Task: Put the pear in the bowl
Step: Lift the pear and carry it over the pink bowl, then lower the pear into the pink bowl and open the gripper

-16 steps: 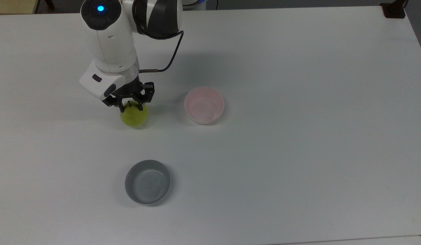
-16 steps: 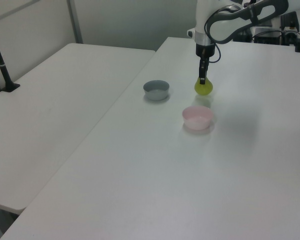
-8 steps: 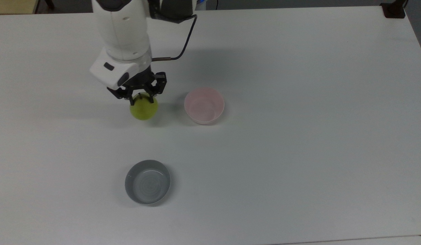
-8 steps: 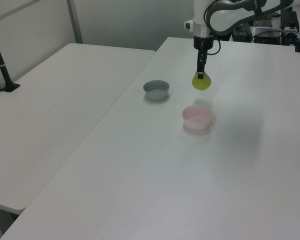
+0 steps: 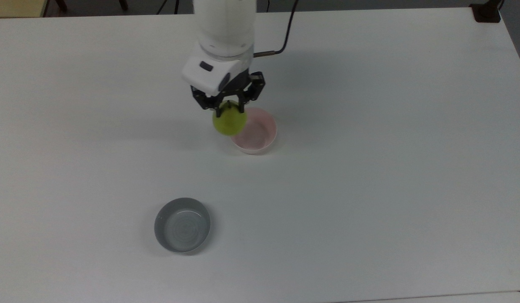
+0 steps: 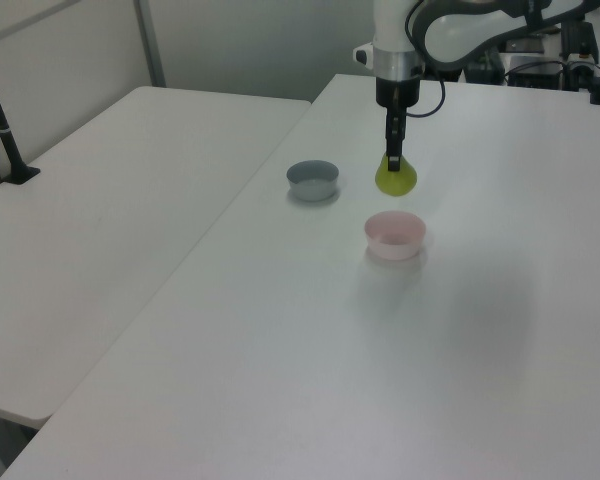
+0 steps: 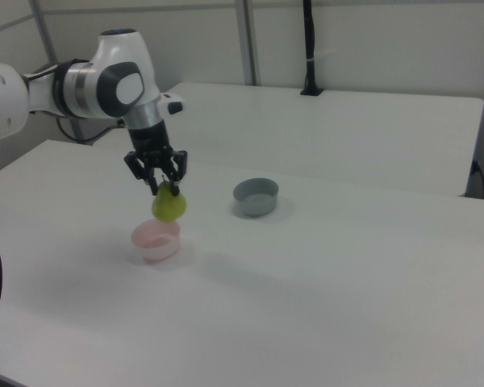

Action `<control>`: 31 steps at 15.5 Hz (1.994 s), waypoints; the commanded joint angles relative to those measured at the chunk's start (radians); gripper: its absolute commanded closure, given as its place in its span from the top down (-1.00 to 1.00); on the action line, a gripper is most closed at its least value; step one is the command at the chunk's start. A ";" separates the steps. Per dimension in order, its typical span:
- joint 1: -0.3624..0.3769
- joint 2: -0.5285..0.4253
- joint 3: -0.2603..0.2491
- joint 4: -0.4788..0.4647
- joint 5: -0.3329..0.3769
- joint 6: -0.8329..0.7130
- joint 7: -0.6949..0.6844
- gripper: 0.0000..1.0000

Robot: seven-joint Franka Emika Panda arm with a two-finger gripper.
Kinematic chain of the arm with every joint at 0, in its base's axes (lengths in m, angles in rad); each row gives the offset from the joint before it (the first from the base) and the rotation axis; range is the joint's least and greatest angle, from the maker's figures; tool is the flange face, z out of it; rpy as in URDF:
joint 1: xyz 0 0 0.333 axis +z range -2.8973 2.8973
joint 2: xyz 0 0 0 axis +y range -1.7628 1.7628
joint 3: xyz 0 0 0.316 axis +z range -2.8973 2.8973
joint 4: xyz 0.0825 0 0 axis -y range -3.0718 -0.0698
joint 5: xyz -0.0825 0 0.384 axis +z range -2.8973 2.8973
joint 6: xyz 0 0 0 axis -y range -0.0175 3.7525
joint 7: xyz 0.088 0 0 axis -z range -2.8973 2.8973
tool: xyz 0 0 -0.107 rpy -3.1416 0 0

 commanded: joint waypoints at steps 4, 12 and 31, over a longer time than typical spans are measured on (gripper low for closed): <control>0.055 -0.016 0.026 -0.061 -0.002 -0.008 0.072 -0.37; 0.063 -0.003 0.026 -0.114 -0.005 0.089 0.073 -0.37; 0.052 0.051 0.021 -0.126 -0.034 0.153 0.073 0.62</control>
